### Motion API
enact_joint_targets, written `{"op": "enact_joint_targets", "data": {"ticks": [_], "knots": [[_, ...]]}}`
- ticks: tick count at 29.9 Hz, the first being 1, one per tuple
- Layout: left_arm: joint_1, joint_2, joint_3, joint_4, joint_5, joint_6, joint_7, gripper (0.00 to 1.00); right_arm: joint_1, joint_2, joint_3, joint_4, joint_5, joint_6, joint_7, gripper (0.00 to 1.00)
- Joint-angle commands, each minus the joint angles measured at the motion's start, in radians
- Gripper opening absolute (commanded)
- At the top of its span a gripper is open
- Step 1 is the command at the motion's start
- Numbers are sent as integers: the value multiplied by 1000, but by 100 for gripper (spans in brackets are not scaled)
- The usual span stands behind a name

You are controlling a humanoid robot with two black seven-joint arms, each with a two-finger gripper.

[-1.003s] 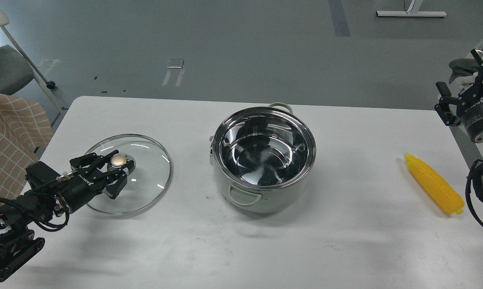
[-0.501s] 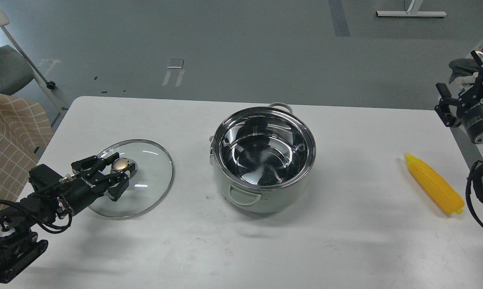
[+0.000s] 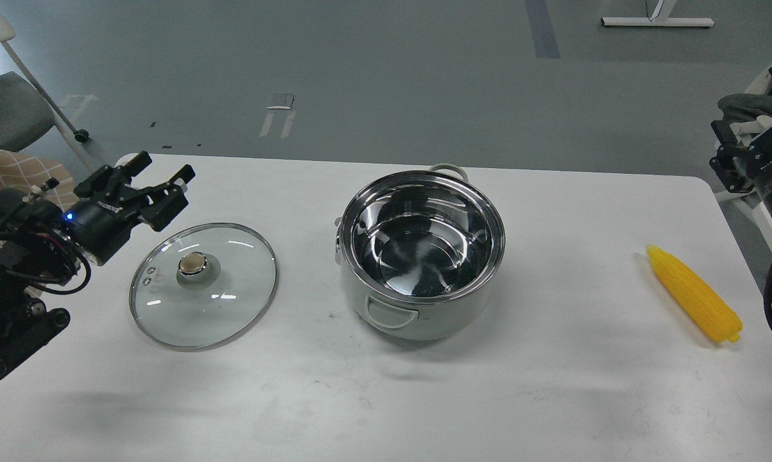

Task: Open pot and put corn in
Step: 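Open the left gripper and raise it away from the lid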

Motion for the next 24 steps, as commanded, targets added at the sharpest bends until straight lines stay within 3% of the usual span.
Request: {"op": "enact_joint_targets", "data": {"ticks": [1, 4, 8, 12, 17, 24], "knots": [[-79, 5, -6, -14, -171, -116, 0, 88, 12, -43, -5, 3, -198, 0, 0, 100], [-177, -3, -6, -14, -472, -283, 0, 88, 24, -101, -16, 6, -579, 0, 0, 100], [-240, -18, -7, -8, -685, -412, 0, 88, 43, -158, -56, 14, -822, 0, 0, 100], [-280, -115, -11, 17, -931, -600, 0, 90, 40, -241, -110, 54, -1161, -12, 0, 100], [-266, -207, -59, 21, -1019, -631, 0, 91, 26, -284, -180, 38, -1451, -83, 0, 100], [-253, -235, -70, 10, -1019, -631, 0, 91, -32, -264, -216, 3, -1485, -109, 0, 100]]}}
